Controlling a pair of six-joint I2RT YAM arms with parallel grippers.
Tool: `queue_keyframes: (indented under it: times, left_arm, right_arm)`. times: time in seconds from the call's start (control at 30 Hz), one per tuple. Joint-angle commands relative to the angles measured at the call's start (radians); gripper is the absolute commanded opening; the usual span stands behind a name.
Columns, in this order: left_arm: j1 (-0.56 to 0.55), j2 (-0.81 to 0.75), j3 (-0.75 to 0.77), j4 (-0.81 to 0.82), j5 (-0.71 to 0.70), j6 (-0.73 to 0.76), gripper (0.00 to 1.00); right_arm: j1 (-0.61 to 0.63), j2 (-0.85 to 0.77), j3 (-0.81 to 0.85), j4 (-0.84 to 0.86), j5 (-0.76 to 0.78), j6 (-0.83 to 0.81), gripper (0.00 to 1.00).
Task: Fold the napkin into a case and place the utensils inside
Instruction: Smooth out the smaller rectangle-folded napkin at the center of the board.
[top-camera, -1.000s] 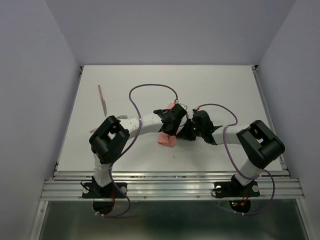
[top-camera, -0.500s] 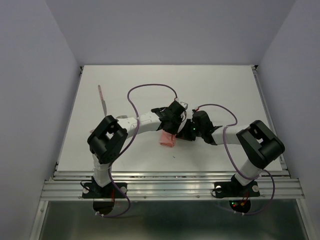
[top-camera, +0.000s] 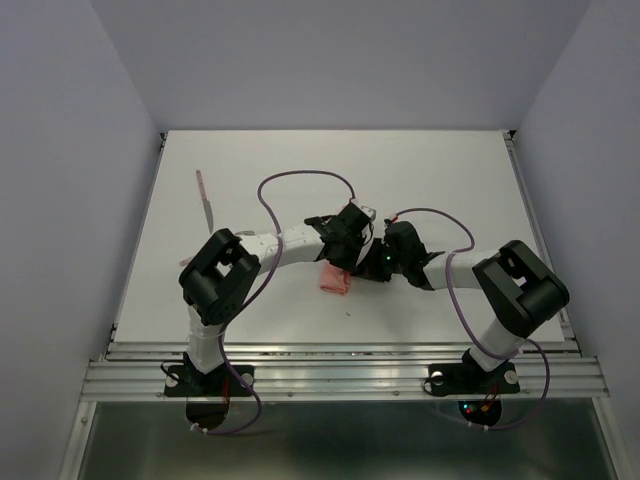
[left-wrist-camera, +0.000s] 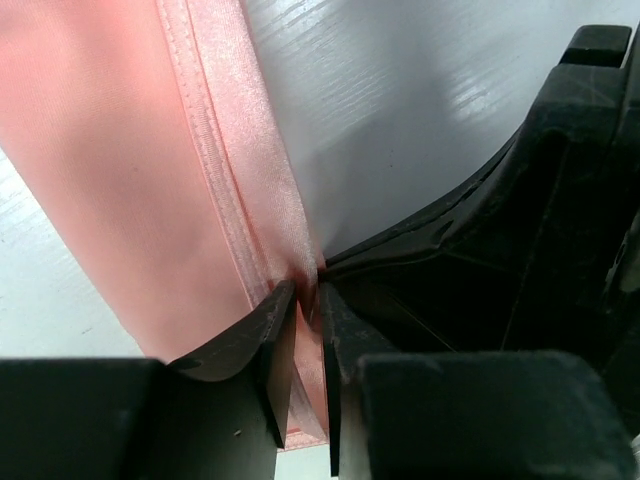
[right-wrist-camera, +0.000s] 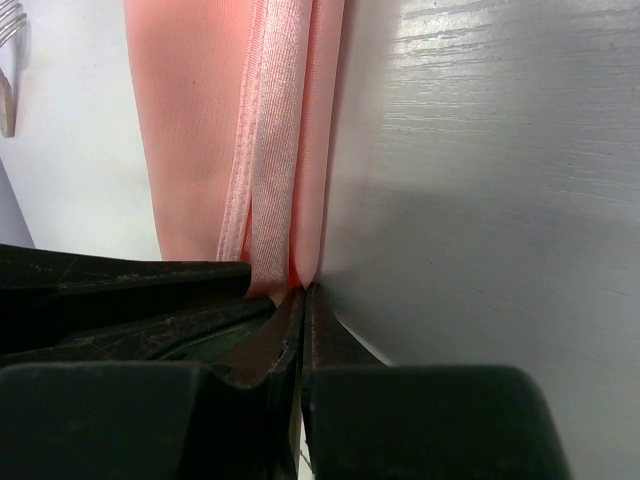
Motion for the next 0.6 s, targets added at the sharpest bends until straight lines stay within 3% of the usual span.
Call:
queue_keyframes:
  times: [0.0, 0.1, 0.23, 0.4, 0.43, 0.47, 0.5, 0.57]
  left_arm:
    - [0.002, -0.013, 0.020, -0.014, 0.000, 0.004, 0.29]
    - [0.004, -0.024, 0.024, -0.017, 0.003, 0.005, 0.32]
    - [0.008, -0.041, 0.032, -0.031, 0.011, 0.004, 0.37]
    - [0.013, -0.087, 0.058, -0.054, 0.040, 0.005, 0.38]
    - [0.016, -0.096, 0.064, -0.059, 0.040, 0.005, 0.38]
    - [0.016, -0.099, 0.070, -0.066, 0.034, 0.007, 0.38]
    - [0.017, -0.105, 0.076, -0.074, 0.026, 0.008, 0.47]
    - [0.019, -0.107, 0.081, -0.082, 0.023, 0.010, 0.48]
  right_arm:
    - [0.011, 0.014, -0.003, -0.009, 0.012, -0.001, 0.02]
    - [0.011, 0.009, -0.006, -0.009, 0.018, 0.002, 0.07]
    - [0.011, -0.009, -0.004, -0.044, 0.067, -0.006, 0.23]
    - [0.011, -0.066, 0.007, -0.135, 0.157, -0.053, 0.34]
    - [0.011, -0.077, 0.011, -0.153, 0.173, -0.067, 0.38]
    - [0.011, -0.097, 0.025, -0.194, 0.179, -0.074, 0.51]
    - [0.011, -0.104, 0.030, -0.216, 0.196, -0.087, 0.60]
    - [0.011, -0.140, 0.036, -0.273, 0.223, -0.098, 0.62]
